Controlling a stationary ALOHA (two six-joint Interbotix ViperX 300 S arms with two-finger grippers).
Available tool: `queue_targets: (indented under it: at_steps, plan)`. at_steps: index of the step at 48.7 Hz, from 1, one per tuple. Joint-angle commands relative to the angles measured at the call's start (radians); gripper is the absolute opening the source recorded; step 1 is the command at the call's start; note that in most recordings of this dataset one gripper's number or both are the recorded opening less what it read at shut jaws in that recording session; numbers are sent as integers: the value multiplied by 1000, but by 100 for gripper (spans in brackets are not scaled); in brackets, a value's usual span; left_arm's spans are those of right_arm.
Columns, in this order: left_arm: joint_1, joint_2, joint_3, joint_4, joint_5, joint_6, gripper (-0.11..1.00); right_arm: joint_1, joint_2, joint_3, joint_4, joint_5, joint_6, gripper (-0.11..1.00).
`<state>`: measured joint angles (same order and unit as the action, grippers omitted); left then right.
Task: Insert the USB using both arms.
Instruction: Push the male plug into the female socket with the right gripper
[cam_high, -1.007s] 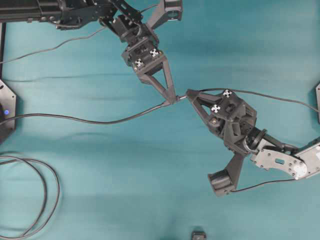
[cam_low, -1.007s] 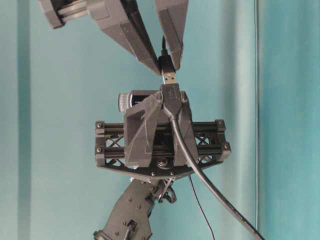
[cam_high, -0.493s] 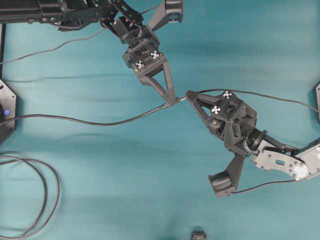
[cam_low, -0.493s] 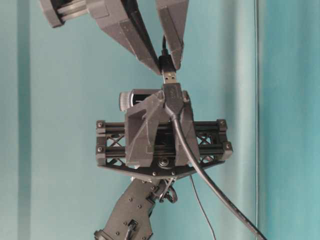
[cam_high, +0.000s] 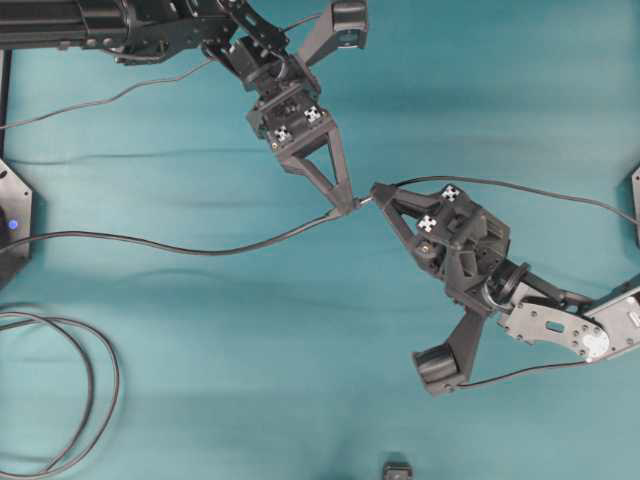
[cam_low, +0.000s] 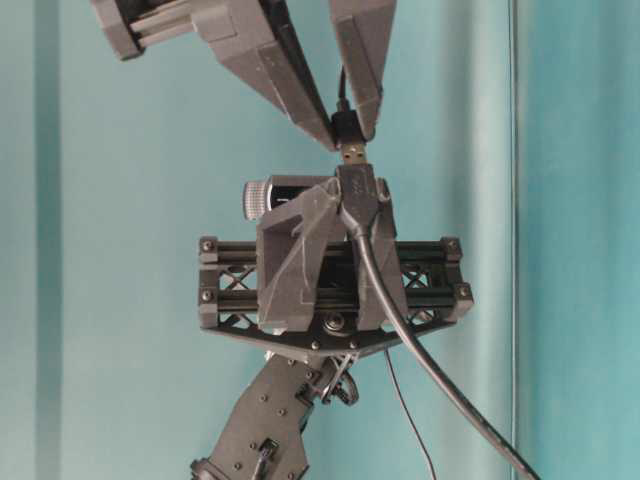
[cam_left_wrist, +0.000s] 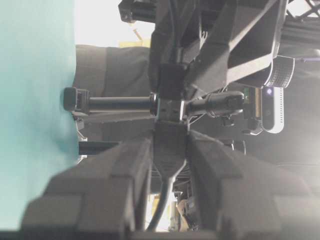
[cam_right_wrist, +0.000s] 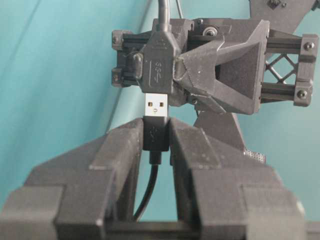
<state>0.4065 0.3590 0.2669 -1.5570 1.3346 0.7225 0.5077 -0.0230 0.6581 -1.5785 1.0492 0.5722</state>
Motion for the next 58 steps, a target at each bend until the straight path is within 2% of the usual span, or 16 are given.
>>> queue_targets:
  at_steps: [1,42,58]
  plan:
    - [3,-11,-32,-5,-8,-8,22,3,-9,-32,-5,-5,2,18]
    - [25,34,-107,-5,-8,-11,22,34,14,-72,-5,-43,8,18]
    - [25,40,-123,-5,8,-18,22,34,14,-49,-2,-21,20,18]
